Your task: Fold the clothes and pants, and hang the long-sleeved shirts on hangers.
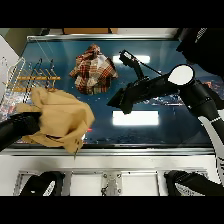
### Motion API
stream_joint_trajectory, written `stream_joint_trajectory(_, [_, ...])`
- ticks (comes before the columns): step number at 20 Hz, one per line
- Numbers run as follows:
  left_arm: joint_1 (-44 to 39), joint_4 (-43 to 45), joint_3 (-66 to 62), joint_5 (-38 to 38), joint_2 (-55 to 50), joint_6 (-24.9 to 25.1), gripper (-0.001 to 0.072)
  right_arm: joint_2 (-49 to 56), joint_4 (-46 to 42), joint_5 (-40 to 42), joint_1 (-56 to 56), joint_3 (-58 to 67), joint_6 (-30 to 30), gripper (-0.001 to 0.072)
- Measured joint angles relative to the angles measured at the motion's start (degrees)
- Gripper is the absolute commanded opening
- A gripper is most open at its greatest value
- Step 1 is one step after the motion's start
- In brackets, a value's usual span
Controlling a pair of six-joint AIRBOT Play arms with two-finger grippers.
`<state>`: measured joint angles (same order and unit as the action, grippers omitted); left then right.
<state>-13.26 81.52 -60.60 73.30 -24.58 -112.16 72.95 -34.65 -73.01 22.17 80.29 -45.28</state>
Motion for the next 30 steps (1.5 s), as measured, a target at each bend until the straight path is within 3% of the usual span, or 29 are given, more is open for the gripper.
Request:
stream_joint_trajectory(3, [-10.14, 2.69, -2.78, 0.17, -4.35, -3.28, 0.0014, -1.64, -3.39, 0.13, -2.91, 0.04, -3.45, 0.0016])
stream_joint_trajectory(6, [-19.39, 3.67, -4.81, -0.22, -12.15, -4.72, 0.0015, -5.27, -12.00, 1.27, -8.50, 0.04, -10.56, 0.0016])
stream_joint_trajectory(12, [-28.59, 4.00, -14.38, -9.25, -37.64, -2.71, 0.0016, -11.93, -23.34, 2.03, -22.43, 0.07, -22.38, 0.0016])
stream_joint_trajectory(13, [-28.83, 4.00, -18.29, -10.36, -43.52, -1.99, 0.0158, -12.46, -23.93, 2.08, -24.39, 0.07, -23.63, 0.0016])
stream_joint_trajectory(14, [-28.79, 4.00, -22.95, -11.02, -49.55, -1.16, 0.0550, -12.85, -24.57, 2.08, -26.36, 0.07, -24.61, 0.0016])
stream_joint_trajectory(15, [-28.44, 3.93, -27.63, -10.91, -54.73, -0.83, 0.0718, -13.11, -24.98, 2.10, -28.02, 0.07, -25.33, 0.0016])
stream_joint_trajectory(18, [-25.40, 3.48, -42.49, -5.46, -67.93, 0.70, 0.0717, -13.60, -25.77, 2.10, -32.48, 0.07, -26.67, 0.0017])
stream_joint_trajectory(22, [-19.23, 3.10, -47.67, 2.64, -72.19, 3.98, 0.0718, -13.79, -26.97, 1.62, -35.80, 0.02, -27.28, 0.0016])
stream_joint_trajectory(25, [-14.80, 3.10, -38.64, 4.50, -67.56, 5.81, 0.0718, -13.81, -28.22, 1.22, -36.54, -0.76, -27.43, 0.0017])
stream_joint_trajectory(30, [-9.60, 2.71, -11.50, 1.44, -52.83, 8.04, 0.0718, -13.79, -28.92, 1.90, -36.89, -6.64, -27.45, 0.0016])
